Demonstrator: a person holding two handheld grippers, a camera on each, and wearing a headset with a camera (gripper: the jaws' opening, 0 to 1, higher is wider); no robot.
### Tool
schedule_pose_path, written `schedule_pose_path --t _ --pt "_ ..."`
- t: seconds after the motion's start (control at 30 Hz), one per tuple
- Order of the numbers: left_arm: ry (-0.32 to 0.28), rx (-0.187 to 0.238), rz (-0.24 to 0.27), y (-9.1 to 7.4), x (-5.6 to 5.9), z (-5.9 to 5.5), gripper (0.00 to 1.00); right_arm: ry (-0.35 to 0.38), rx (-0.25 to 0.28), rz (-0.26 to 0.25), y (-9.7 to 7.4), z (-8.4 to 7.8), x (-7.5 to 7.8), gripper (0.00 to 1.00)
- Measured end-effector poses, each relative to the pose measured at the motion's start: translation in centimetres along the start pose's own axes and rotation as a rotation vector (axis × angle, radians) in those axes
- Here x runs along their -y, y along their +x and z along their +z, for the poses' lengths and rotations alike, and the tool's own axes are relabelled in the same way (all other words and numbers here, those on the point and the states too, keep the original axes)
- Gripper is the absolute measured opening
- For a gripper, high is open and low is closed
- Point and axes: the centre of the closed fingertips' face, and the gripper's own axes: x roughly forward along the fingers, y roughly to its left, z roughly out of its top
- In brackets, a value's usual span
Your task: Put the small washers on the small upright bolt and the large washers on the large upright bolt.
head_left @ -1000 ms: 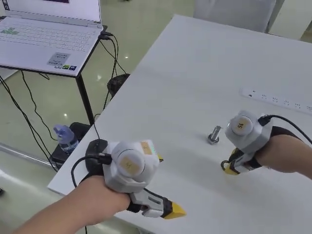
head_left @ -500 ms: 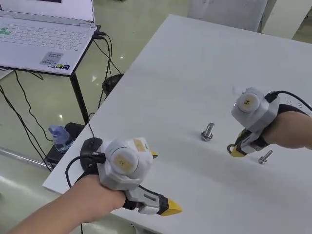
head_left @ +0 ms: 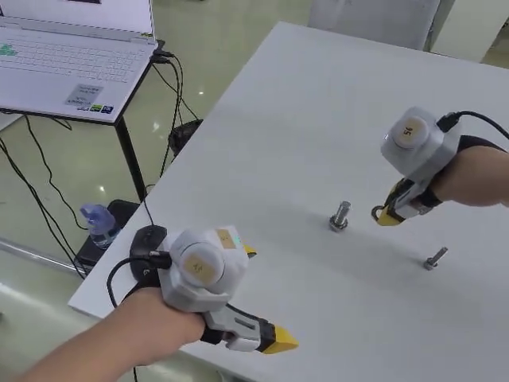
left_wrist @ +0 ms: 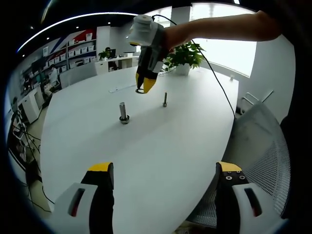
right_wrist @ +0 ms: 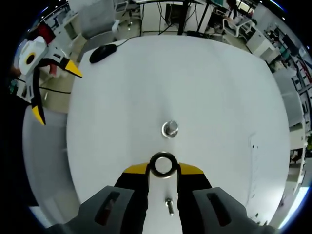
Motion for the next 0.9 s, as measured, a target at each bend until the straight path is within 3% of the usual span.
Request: schedule_pose_path --t 0.53,0.73,0.9 --pt "-0.023 -0.001 -0.005 0.2 -0.3 -0.6 0.91 -0.013 0.024 0.006 2.5 2.8 1.8 0.21" --pt "-0.036 0.027 -0.023 0.5 0.0 0.0 0.96 -0.016 0.031 0.015 3.3 3.7 1.7 0.21" --pt "-0.028 0.009 -0.029 0.6 0.1 -0.3 0.99 -0.019 0.019 0.02 4.0 4.0 1.7 0.21"
